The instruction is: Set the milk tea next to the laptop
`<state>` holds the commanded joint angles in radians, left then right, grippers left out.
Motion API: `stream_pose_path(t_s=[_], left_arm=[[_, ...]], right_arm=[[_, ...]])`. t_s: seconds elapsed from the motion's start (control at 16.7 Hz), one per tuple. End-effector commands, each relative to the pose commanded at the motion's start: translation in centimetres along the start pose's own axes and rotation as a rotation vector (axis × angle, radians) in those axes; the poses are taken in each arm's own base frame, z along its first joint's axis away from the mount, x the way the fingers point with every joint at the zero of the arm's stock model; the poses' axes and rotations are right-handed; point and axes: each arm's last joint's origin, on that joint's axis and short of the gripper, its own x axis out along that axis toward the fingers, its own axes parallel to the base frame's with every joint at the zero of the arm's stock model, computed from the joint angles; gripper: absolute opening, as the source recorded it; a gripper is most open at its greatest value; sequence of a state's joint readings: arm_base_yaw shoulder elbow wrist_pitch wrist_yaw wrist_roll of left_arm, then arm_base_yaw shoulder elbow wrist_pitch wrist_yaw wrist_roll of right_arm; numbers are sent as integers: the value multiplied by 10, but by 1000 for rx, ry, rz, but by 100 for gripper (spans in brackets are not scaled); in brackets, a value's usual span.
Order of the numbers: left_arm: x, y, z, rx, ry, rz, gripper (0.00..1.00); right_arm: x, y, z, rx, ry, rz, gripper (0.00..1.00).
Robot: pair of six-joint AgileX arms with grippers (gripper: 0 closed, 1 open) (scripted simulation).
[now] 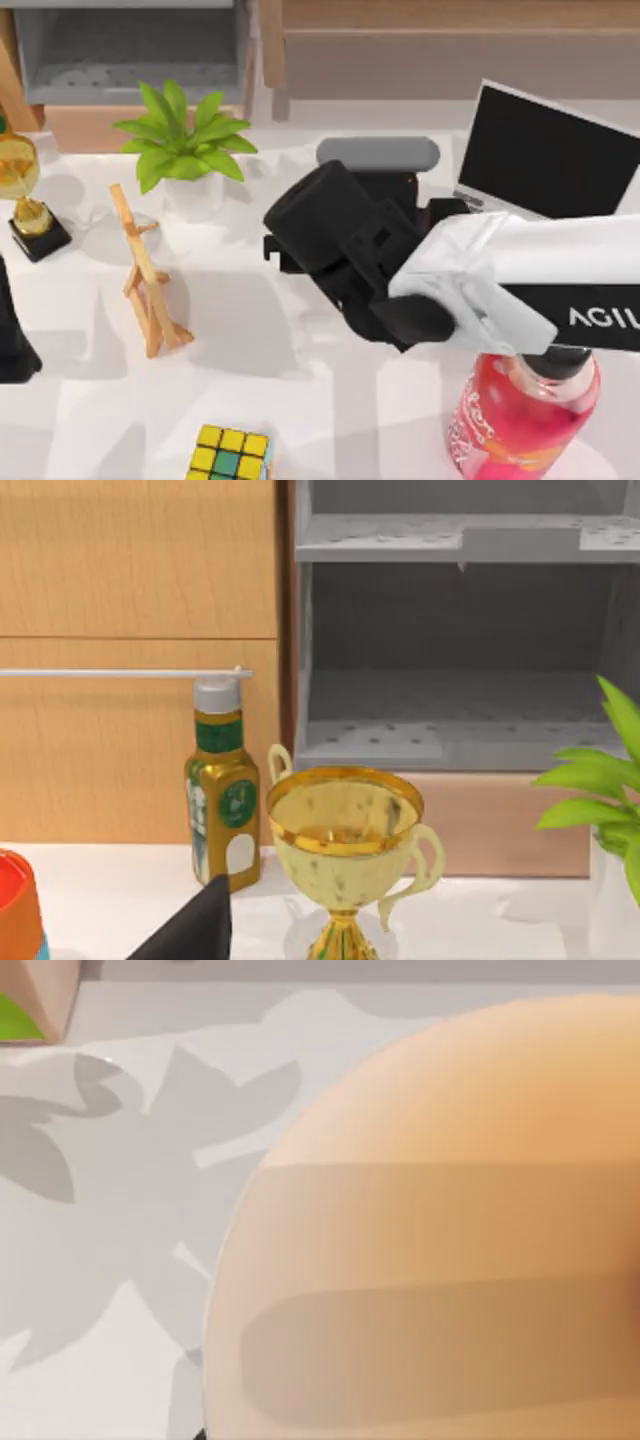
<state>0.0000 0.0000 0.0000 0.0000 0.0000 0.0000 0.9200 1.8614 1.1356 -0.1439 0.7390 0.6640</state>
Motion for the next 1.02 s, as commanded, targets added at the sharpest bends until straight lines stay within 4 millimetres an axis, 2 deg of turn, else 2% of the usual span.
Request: stream_pose_path(t_s=[0.24, 0.36, 0.48, 0.6, 0.78, 0.9, 1.02], left_arm=[[0, 0, 0, 0, 0, 0, 100], [0, 0, 0, 0, 0, 0, 100], [0, 0, 0, 0, 0, 0, 100], [0, 0, 0, 0, 0, 0, 100], [0, 0, 0, 0, 0, 0, 100], [0, 0, 0, 0, 0, 0, 100], [0, 0, 0, 0, 0, 0, 100]], right_arm=[[1, 0, -2, -2, 3, -2, 0], [-2, -4, 17, 36, -36, 10, 0], [-6, -18, 48, 88, -94, 17, 0], [-11, -43, 82, 137, -162, 10, 0], [-18, -98, 126, 172, -259, -40, 0], [-21, -140, 143, 162, -300, -95, 0], [-23, -181, 150, 128, -314, -156, 0]])
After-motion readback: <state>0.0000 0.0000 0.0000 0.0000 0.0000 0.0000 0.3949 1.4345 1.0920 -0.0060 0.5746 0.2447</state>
